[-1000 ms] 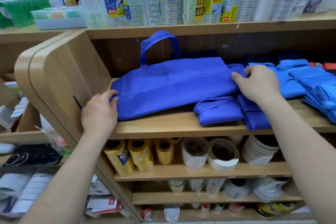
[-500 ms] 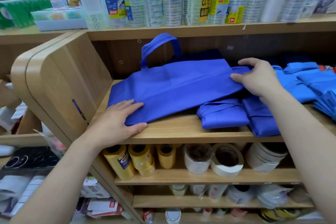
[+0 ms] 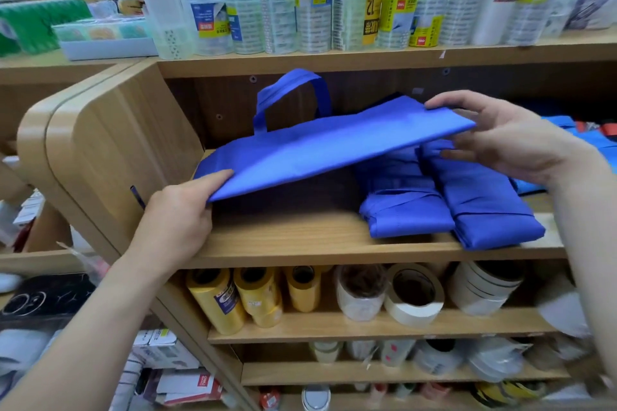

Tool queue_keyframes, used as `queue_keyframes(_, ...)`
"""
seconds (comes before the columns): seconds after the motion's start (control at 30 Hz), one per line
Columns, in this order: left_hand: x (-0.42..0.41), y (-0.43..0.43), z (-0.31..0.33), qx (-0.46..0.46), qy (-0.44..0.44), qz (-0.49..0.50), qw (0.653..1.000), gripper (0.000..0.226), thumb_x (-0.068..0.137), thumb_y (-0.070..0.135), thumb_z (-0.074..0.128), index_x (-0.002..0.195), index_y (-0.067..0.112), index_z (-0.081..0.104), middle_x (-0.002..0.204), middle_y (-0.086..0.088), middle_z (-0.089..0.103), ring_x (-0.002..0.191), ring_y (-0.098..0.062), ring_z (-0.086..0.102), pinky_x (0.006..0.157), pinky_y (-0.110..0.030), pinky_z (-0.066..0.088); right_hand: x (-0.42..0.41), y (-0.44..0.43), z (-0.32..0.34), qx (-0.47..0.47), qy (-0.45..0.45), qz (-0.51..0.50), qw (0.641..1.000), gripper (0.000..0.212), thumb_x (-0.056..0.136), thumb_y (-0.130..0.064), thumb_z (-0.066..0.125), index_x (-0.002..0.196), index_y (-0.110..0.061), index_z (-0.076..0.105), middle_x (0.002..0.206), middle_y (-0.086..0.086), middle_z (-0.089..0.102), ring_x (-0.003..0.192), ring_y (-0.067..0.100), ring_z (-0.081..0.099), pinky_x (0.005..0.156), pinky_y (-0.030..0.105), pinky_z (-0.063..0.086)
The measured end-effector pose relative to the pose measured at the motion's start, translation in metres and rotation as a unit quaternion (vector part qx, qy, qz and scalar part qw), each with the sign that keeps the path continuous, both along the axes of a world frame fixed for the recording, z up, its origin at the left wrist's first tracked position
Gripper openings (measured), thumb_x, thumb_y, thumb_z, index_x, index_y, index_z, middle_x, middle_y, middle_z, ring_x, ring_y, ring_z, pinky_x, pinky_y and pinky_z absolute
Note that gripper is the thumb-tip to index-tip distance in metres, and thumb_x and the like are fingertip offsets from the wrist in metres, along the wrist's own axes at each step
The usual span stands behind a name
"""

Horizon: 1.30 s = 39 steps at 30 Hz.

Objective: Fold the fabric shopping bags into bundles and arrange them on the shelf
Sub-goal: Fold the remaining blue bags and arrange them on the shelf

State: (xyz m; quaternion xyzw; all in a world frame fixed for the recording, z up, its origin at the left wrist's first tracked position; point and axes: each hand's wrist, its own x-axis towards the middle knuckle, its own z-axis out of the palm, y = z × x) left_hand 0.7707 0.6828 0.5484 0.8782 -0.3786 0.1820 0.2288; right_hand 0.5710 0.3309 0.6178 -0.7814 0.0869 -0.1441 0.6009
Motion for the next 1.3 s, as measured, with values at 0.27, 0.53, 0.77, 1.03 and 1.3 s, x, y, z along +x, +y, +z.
queue_keyframes(0.27,-0.047,0.026,-0.004,0.037,-0.096,-0.015,0.995,0.056,0.069,0.009,0.047,0.116,0.025,0.072,0.098,-0.004,0.076,0.082,-0.033,0.072,0.058,-0.041,0.057,-0.025,0.051,-0.002,-0.057,-0.144,-0.114,0.981,0.014,0.065,-0.031,0.077,0.076,-0.024,0.071,0.071,-0.013,0.069,0.073,0.001,0.065,0.074,0.019,0.056)
queue_keyframes(0.53,-0.042,0.054,-0.003,-0.116,0.289,-0.009,0.950,0.025,0.074,0.014,0.084,0.085,0.034,0.074,0.074,0.018,0.072,0.076,-0.004,0.065,0.072,-0.026,0.048,-0.042,0.059,-0.039,-0.086,-0.095,-0.319,0.939,0.034,0.074,-0.021,0.085,0.091,-0.002,0.063,0.086,0.014,0.069,0.075,0.015,0.059,0.072,0.039,0.050)
queue_keyframes(0.77,-0.043,0.026,-0.015,-0.099,0.184,0.156,0.965,0.035,0.086,0.045,0.068,0.112,0.024,0.058,0.089,0.004,0.068,0.090,-0.027,0.063,0.071,-0.036,0.043,-0.050,0.058,-0.037,-0.193,-0.007,-0.337,0.922,0.059,0.076,-0.011,0.083,0.120,-0.033,0.050,0.119,-0.005,0.058,0.104,0.015,0.053,0.086,0.028,0.043)
queue_keyframes(1.03,-0.046,-0.002,0.001,0.037,-0.063,-0.006,0.997,0.043,0.088,0.024,0.066,0.129,0.014,0.059,0.123,-0.010,0.056,0.114,-0.031,0.051,0.088,-0.044,0.050,-0.045,0.069,-0.015,-0.328,-0.025,-0.294,0.897,0.044,0.080,-0.014,0.077,0.116,-0.026,0.054,0.101,-0.006,0.054,0.096,0.016,0.049,0.081,0.029,0.037)
queue_keyframes(1.3,-0.072,-0.069,0.055,0.091,-0.169,-0.186,0.964,0.084,0.088,0.050,0.060,0.155,0.019,0.019,0.164,0.000,0.012,0.151,-0.019,0.008,0.120,-0.047,0.013,-0.042,0.099,0.032,-0.429,-0.092,-0.159,0.884,0.032,0.080,-0.003,0.075,0.094,-0.019,0.052,0.081,-0.015,0.056,0.077,-0.003,0.052,0.065,0.007,0.036)
